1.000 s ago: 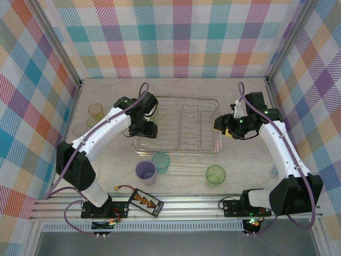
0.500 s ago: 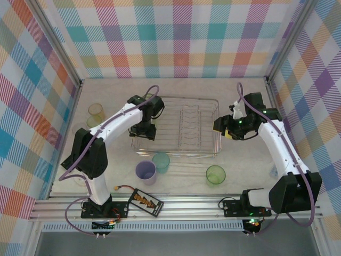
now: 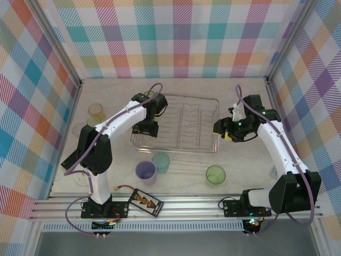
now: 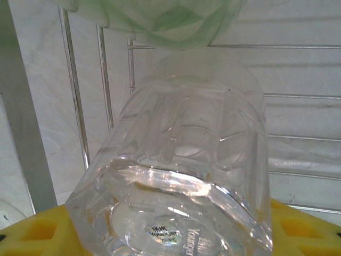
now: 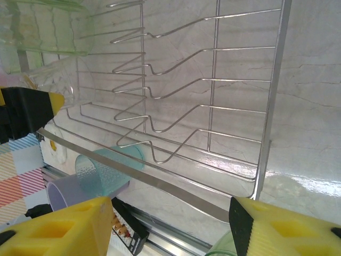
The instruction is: Load the cups into the dish rack
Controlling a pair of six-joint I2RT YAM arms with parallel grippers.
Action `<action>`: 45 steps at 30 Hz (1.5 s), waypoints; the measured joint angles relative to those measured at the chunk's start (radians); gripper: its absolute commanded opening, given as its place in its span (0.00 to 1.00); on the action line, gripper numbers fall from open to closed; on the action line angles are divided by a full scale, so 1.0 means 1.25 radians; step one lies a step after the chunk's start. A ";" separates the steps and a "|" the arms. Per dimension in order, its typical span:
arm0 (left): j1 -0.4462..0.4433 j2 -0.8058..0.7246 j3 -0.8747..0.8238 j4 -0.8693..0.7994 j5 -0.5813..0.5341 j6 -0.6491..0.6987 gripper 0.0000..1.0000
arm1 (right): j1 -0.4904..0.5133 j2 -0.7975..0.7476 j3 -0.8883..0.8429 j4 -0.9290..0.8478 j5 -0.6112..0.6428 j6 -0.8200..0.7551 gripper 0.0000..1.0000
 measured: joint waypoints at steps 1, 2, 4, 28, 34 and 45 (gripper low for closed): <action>-0.002 0.005 0.004 0.000 -0.006 0.000 0.41 | 0.000 0.000 0.000 -0.001 0.000 0.000 0.60; -0.004 0.010 0.008 0.000 -0.013 -0.001 0.43 | 0.000 0.000 0.000 -0.001 0.000 0.000 0.60; -0.009 0.021 0.013 0.000 -0.020 0.000 0.48 | 0.000 0.000 0.000 -0.001 0.000 0.000 0.60; -0.025 0.029 0.020 -0.016 -0.101 0.002 1.00 | 0.040 0.000 0.048 -0.081 0.034 -0.023 0.66; -0.025 -0.129 -0.035 0.050 -0.086 0.002 1.00 | 0.165 0.003 0.093 -0.096 0.080 -0.001 0.64; -0.018 -0.435 -0.267 0.190 -0.179 -0.038 1.00 | 0.416 0.109 0.167 -0.071 0.187 0.093 0.60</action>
